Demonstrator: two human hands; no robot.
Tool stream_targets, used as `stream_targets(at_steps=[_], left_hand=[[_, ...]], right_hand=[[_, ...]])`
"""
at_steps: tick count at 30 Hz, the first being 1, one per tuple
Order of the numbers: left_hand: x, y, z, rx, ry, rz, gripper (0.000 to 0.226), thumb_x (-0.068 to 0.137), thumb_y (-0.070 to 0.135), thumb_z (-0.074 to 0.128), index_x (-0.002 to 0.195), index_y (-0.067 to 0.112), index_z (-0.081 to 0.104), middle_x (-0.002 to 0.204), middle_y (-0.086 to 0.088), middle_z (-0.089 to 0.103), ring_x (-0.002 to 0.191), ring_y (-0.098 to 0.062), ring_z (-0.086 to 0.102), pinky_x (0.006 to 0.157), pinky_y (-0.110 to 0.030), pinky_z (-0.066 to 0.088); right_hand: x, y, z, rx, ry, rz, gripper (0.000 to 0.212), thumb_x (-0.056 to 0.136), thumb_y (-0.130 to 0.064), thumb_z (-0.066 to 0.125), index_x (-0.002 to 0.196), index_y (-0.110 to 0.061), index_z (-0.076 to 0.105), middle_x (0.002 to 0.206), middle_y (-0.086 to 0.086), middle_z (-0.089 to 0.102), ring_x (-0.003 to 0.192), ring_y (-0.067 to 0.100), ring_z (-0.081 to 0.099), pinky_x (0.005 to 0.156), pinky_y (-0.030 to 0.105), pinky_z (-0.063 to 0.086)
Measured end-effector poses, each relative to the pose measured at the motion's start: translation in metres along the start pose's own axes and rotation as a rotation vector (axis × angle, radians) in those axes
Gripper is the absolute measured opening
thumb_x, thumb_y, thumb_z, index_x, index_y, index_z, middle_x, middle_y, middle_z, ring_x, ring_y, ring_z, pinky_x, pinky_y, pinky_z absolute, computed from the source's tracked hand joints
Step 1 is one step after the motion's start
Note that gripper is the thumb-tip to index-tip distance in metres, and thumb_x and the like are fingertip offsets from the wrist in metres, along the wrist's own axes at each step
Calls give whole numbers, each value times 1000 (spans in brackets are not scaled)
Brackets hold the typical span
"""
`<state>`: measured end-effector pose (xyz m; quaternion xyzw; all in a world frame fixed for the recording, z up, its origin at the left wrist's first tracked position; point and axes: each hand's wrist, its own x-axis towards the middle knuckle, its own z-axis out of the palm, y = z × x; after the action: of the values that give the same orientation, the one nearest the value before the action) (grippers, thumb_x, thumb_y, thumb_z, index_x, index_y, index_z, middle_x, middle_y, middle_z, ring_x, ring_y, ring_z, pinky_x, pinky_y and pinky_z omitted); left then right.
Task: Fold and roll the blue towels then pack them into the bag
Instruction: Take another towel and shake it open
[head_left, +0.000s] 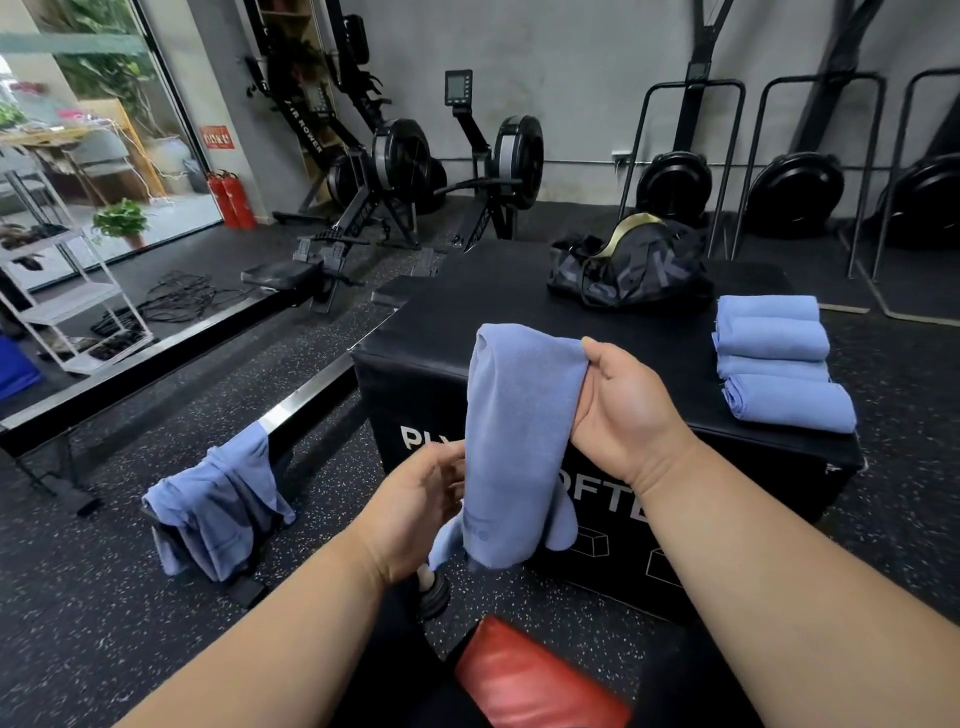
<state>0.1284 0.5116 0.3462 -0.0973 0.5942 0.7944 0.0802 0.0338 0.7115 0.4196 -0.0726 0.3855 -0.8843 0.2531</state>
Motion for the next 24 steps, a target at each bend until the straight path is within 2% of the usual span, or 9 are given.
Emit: stream_targets(at_steps=[2,6,9,11,14,16,18,21,24], left_hand=[[3,1,6,72,-33,48,47,83,43,73,115,9,63,105,-12,57,99,-28,48,98,-42,39],[7,1,14,203,77,135,17,100,19,68,108,5,73,106,-12,75,100,-23,65,95,-39,48],[10,4,18,206,117,190,19,92,28,72,100,11,77,108,-14,76,98,-23,66,94,-44,48],[12,10,24,279,168,250,17,88,33,72,95,19,77,101,-7,77,94,-14,66,90,-39,50],[15,20,35,345,143,303,24,85,39,73,97,19,76,94,-2,73,88,-11,61,84,-36,47],[17,21,40,350,87,281,21,87,38,74,93,19,75,87,-5,67,82,-15,56,76,-37,45],[16,20,49,281,43,226,13,93,29,72,88,17,73,80,-5,60,76,-16,50,68,-32,43],[21,14,54,177,71,134,28,86,37,71,97,12,76,84,1,68,78,-10,55,75,-27,44],[29,3,48,181,220,-51,27,95,37,62,110,21,78,101,7,77,94,-12,65,81,-30,46]], right_hand=[[1,3,-4,-12,7,0,50,112,-24,34,140,10,58,141,28,63,135,36,61,118,47,44],[6,5,-12,-75,72,-40,48,111,-23,41,137,13,59,138,30,64,131,38,63,117,51,45],[10,2,-21,-150,222,-97,46,109,-25,50,124,15,65,127,28,70,122,38,68,112,53,50],[10,-4,-24,-197,307,-96,38,106,-30,54,110,5,70,109,22,72,107,36,71,103,52,53],[7,-15,-28,-105,343,-130,23,105,-22,57,91,-5,64,91,13,62,88,27,65,86,43,57],[4,-21,-30,-56,309,-154,28,105,-17,54,78,-12,56,76,6,55,73,20,59,73,34,52],[1,-28,-30,-45,231,-159,30,103,-16,53,73,-14,52,71,3,51,66,17,55,67,32,49],[-1,-43,-26,-46,54,-114,27,96,-16,55,72,-16,43,74,6,40,66,18,49,63,32,44],[-2,-59,-20,-44,-72,-95,28,95,-16,51,75,-20,31,75,4,33,68,18,44,66,34,42]])
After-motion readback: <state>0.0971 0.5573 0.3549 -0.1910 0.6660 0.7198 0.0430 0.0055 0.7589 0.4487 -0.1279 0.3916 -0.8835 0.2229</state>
